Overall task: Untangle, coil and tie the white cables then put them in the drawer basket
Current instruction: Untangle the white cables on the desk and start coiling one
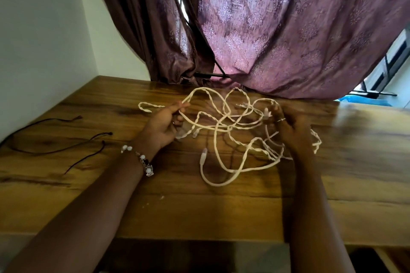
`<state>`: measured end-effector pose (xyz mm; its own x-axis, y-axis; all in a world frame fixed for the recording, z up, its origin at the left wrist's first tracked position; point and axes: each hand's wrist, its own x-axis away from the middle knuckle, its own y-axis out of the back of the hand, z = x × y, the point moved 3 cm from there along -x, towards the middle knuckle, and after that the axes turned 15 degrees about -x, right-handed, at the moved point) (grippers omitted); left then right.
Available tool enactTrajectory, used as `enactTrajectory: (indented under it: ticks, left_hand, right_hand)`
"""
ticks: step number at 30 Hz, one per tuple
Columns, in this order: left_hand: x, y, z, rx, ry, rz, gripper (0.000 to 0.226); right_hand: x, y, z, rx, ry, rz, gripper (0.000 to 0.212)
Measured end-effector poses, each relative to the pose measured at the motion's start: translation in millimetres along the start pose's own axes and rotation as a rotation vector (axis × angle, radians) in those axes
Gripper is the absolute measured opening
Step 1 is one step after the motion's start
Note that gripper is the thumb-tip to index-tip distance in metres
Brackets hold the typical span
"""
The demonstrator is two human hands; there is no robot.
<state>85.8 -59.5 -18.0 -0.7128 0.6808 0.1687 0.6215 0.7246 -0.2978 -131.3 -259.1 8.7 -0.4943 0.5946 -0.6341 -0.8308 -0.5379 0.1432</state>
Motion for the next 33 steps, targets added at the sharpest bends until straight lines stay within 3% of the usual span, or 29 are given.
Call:
enactTrajectory:
  ticks: [2, 6, 8, 9, 11, 13, 15, 17, 21, 23, 25, 29, 31, 33]
  left_hand:
    - [2.6, -0.2, 0.9, 0.064, 0.005, -0.03, 0.025]
    - [11.8, -0.8, 0.6, 0.026, -0.087, -0.175, 0.02]
    - [16.6, -2.3, -1.4, -0.054, -0.122, -0.202, 0.008]
    - [17.2, -1.0, -1.0, -0.168, -0.147, -0.255, 0.018]
    - [16.5, 3.2, 0.2, -0.619, -0.279, -0.444, 0.035]
    - [21.7, -0.7, -3.1, -0.998, -0.513, -0.592, 0.037]
    - [33.0, -13.9, -8.9, -1.153, -0.762, -0.52, 0.032]
    - [43.3, -30.1, -13.5, -1.383, -0.839, -0.348, 0.036]
    - [56.6, -46.3, -7.9, -1.741, -0.548, -0.009, 0.036]
    - [58.1, -44.1, -0.5, -1.793, -0.427, 0.072, 0.038]
    - [57.1, -39.9, 3.4, -1.764, -0.386, 0.064, 0.031]
    - [56.2, -28.9, 5.4, -1.536, -0.44, -0.028, 0.002]
    - [56.8, -25.0, 2.4, -1.329, -0.463, -0.04, 0.019]
    - [63.2, -29.1, -5.8, -1.373, -0.594, -0.1, 0.04]
  right_hand:
    - [5.2, -5.1, 6.0, -0.077, -0.072, 0.156, 0.018]
    - [14.1, -29.9, 12.5, -0.139, -0.297, 0.52, 0.036]
    - [17.3, -37.1, 17.3, -0.112, -0.313, 0.552, 0.025]
    - [17.0, -38.0, 18.4, -0.142, -0.318, 0.512, 0.02]
    - [14.8, -33.6, 16.8, -0.243, -0.34, 0.436, 0.013]
    - [14.1, -31.1, 20.3, -0.207, -0.372, 0.523, 0.013]
    - [16.5, -30.3, 26.5, -0.048, -0.416, 0.753, 0.017]
    - [19.7, -27.6, 34.4, -0.036, -0.455, 0.852, 0.021]
    - [15.1, -15.6, 46.5, -0.064, -0.277, 0.712, 0.04]
    - [12.8, -11.1, 52.3, -0.182, -0.204, 0.531, 0.03]
    - [6.4, -4.0, 54.6, -0.334, -0.146, 0.31, 0.009]
    - [-9.2, 14.0, 64.6, -0.35, -0.025, 0.131, 0.017]
    - [-16.2, 15.8, 69.8, -0.274, -0.025, 0.164, 0.022]
    - [-18.3, 9.4, 74.2, -0.204, -0.042, 0.239, 0.026]
